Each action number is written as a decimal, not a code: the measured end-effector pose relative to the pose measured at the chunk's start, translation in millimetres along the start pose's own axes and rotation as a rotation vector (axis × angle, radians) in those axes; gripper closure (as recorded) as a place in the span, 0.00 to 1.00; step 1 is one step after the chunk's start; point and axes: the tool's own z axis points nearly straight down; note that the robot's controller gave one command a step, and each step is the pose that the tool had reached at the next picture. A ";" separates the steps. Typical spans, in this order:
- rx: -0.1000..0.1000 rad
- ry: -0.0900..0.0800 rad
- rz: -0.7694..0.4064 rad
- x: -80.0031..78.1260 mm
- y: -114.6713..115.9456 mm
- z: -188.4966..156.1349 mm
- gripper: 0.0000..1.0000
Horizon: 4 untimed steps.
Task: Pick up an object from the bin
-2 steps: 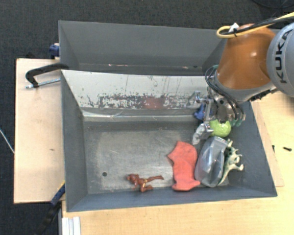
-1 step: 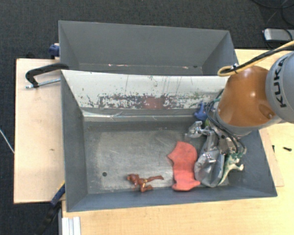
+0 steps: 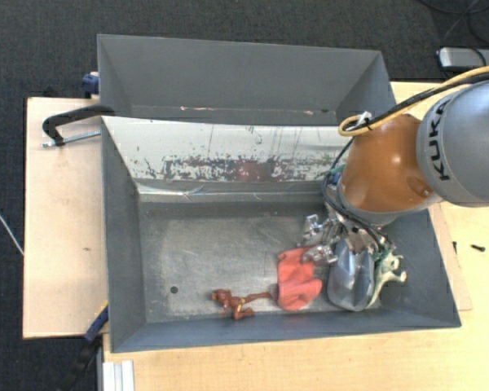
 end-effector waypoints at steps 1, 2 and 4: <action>0.000 0.000 0.000 0.0 0.0 0.0 1.00; -0.005 0.012 -0.015 3.5 2.4 -37.6 1.00; 0.006 -0.004 0.109 13.4 -51.1 -105.9 1.00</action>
Offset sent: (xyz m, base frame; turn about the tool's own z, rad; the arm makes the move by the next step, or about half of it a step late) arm -0.0023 0.0013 0.1207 -0.0452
